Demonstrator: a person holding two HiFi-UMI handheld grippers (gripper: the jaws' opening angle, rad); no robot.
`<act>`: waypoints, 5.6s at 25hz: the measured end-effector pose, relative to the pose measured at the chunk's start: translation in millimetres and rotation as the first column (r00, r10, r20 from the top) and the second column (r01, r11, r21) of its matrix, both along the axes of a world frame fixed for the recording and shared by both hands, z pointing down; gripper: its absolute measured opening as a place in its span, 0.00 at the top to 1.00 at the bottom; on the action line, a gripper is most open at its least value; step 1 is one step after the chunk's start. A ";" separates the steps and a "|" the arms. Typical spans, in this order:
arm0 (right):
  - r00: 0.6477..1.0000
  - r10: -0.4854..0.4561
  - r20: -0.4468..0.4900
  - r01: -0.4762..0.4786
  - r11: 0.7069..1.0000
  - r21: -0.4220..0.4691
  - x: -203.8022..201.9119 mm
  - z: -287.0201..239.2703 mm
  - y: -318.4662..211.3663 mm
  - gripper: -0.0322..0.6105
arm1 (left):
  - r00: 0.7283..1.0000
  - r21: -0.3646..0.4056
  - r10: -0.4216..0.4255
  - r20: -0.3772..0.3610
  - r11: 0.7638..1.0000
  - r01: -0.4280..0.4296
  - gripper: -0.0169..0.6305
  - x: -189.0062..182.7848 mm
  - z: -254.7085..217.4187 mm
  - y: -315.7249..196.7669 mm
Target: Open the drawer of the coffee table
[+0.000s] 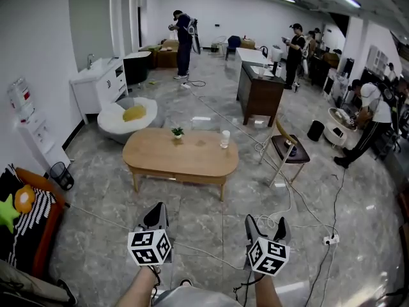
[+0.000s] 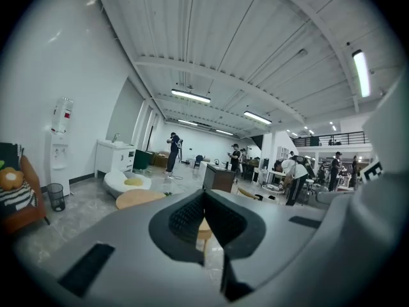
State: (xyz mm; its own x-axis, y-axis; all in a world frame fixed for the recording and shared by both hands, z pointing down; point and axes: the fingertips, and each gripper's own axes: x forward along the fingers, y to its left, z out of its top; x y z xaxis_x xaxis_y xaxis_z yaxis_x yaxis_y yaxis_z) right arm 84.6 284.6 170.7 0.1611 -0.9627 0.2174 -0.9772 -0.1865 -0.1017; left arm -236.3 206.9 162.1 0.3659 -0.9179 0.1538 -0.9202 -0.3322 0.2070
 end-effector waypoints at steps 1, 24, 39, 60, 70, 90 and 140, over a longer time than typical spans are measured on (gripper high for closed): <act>1.000 0.003 -0.001 -0.003 1.000 0.002 -0.9 -1.1 -12.4 0.17 | 1.000 -0.002 -0.005 -0.006 1.000 0.005 0.99 -4.2 0.2 -14.0; 0.998 0.056 0.028 -0.053 0.993 -0.107 3.9 48.4 -195.0 0.17 | 1.000 -0.088 -0.006 0.015 0.996 0.007 0.99 -25.7 48.4 -216.0; 0.994 -0.060 0.091 0.071 0.989 -0.127 75.2 59.4 -431.3 0.17 | 0.992 -0.105 -0.108 0.059 0.988 0.114 0.99 38.1 45.4 -412.9; 0.985 -0.129 0.110 0.151 0.964 -0.217 51.3 86.4 -574.1 0.17 | 0.990 -0.201 -0.079 0.114 0.974 0.101 0.99 35.5 79.1 -529.3; 0.991 -0.082 0.110 0.110 0.954 -0.279 65.1 135.0 -568.7 0.17 | 0.993 -0.281 -0.029 0.112 0.958 0.060 0.99 44.5 133.3 -552.3; 0.980 -0.125 0.156 0.179 0.894 -0.411 59.1 401.8 -540.6 0.19 | 0.964 -0.522 0.215 0.154 0.846 -0.106 0.99 107.7 415.5 -535.3; 0.622 -0.715 0.319 0.771 0.488 -0.409 48.2 594.1 -581.6 0.48 | 0.920 -0.736 0.360 0.152 0.663 -0.137 0.99 215.9 528.7 -455.1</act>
State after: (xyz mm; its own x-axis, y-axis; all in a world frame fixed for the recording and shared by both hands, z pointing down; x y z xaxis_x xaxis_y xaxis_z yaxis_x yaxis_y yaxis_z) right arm 132.8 -297.0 764.8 -0.6121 -0.4763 0.6312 -0.7657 0.5563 -0.3228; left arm -20.4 -248.2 690.8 0.4067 -0.3759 0.8326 -0.8771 -0.4155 0.2408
